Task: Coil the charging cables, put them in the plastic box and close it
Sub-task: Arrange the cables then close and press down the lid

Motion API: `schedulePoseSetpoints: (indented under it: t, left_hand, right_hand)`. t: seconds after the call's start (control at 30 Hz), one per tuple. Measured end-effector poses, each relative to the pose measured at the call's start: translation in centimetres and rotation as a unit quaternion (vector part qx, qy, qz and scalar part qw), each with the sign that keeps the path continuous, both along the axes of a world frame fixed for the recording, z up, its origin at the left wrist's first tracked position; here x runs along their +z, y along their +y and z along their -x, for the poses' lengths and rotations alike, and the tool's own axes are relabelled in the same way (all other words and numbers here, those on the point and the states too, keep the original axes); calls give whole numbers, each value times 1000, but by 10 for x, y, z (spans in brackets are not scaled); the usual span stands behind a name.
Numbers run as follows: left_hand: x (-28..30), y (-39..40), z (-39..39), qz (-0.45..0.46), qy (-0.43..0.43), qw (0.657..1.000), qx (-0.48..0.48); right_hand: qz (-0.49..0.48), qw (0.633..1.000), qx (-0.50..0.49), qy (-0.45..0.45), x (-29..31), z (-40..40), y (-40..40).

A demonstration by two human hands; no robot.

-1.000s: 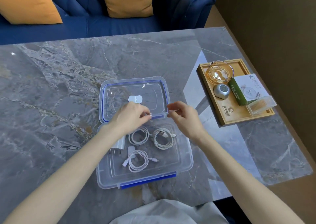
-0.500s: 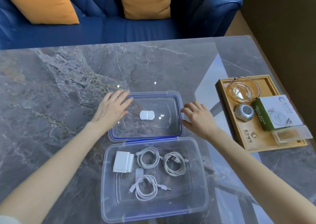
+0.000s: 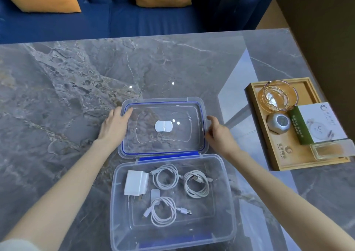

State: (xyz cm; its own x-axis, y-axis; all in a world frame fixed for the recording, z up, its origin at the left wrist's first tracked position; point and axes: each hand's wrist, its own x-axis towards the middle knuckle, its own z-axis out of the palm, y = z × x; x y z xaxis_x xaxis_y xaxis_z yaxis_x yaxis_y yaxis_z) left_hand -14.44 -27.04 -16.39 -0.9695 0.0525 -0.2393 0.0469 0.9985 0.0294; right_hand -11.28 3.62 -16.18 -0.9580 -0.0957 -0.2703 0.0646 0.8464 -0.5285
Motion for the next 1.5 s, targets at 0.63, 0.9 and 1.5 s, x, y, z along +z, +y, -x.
schedulePoseSetpoints:
  t: [0.63, 0.9, 1.5]
  left_hand:
    - [111, -1, -62, -525, 216, 785, 246]
    - [121, 19, -163, -514, 273, 806, 108]
    - [47, 14, -274, -328, 218, 915, 84]
  right_hand:
    - [140, 960, -130, 207, 99, -25, 18]
    - [366, 896, -181, 175, 117, -85, 24]
    - [346, 915, -189, 86, 44, -176, 7]
